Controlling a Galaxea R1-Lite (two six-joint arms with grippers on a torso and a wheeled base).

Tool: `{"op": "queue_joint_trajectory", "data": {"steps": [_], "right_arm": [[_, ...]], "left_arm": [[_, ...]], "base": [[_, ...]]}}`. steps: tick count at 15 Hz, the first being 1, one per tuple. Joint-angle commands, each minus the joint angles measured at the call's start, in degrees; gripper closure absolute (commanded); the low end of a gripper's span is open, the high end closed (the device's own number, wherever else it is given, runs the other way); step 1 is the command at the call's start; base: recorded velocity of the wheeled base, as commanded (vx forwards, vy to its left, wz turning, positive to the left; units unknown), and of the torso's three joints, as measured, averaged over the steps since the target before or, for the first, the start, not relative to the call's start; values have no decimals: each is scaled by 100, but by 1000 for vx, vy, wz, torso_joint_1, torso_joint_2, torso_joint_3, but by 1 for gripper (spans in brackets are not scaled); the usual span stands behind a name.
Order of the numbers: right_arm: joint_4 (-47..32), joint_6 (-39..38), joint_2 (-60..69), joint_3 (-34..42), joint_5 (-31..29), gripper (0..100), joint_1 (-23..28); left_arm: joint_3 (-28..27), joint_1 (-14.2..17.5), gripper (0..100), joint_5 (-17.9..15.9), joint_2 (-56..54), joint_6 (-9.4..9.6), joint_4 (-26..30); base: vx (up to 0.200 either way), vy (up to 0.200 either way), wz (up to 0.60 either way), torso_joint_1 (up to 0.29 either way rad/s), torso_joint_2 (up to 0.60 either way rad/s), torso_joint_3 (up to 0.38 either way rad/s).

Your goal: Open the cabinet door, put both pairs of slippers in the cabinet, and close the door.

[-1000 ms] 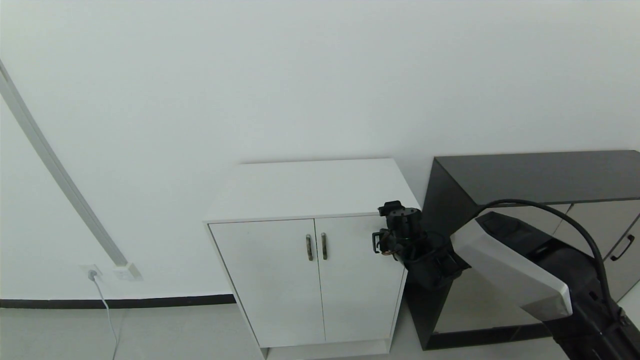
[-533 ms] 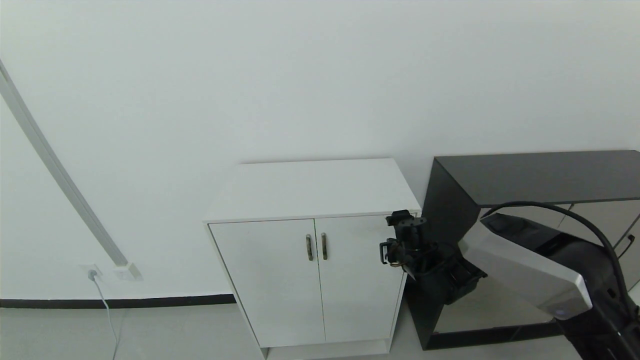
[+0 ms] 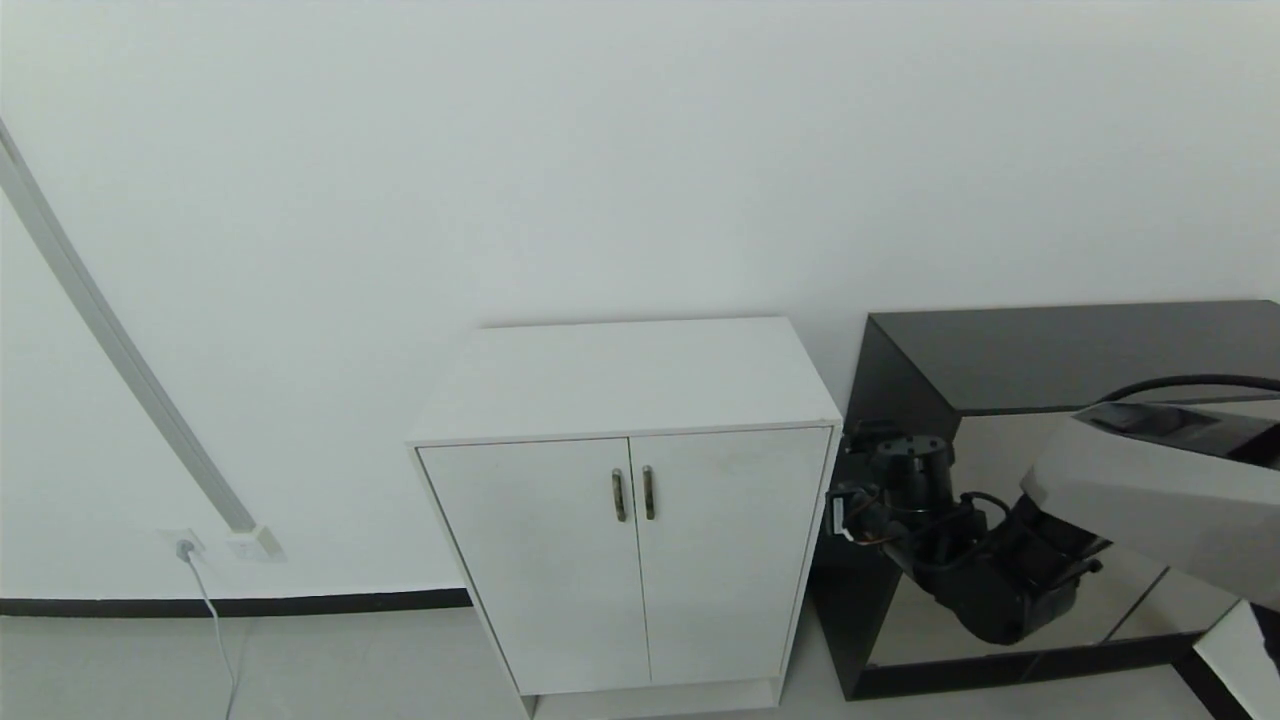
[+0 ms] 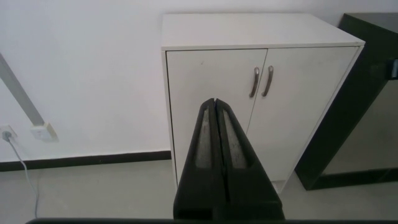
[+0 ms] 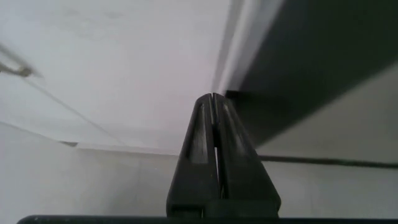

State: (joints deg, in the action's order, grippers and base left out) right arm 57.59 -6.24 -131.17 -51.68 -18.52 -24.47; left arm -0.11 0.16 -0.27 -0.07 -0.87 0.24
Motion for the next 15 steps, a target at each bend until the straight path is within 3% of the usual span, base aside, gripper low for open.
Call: {"op": "queue_joint_trajectory", "data": {"steps": [1,8,15], "right_arm": [[121,0,531,562,-126,100,337],[1088,141,1656,2742,-135,100,1577],[1088,422,3537,4324,-64,100,1656]], "left_arm": [[2,2,100,0,7,-1,2],[2,2,100,0,7,7,2],[2,2,100,0,7,7,2]], "base": [[0,0,0,0,0,0],[0,0,0,0,0,0],[0,0,0,0,0,0]]}}
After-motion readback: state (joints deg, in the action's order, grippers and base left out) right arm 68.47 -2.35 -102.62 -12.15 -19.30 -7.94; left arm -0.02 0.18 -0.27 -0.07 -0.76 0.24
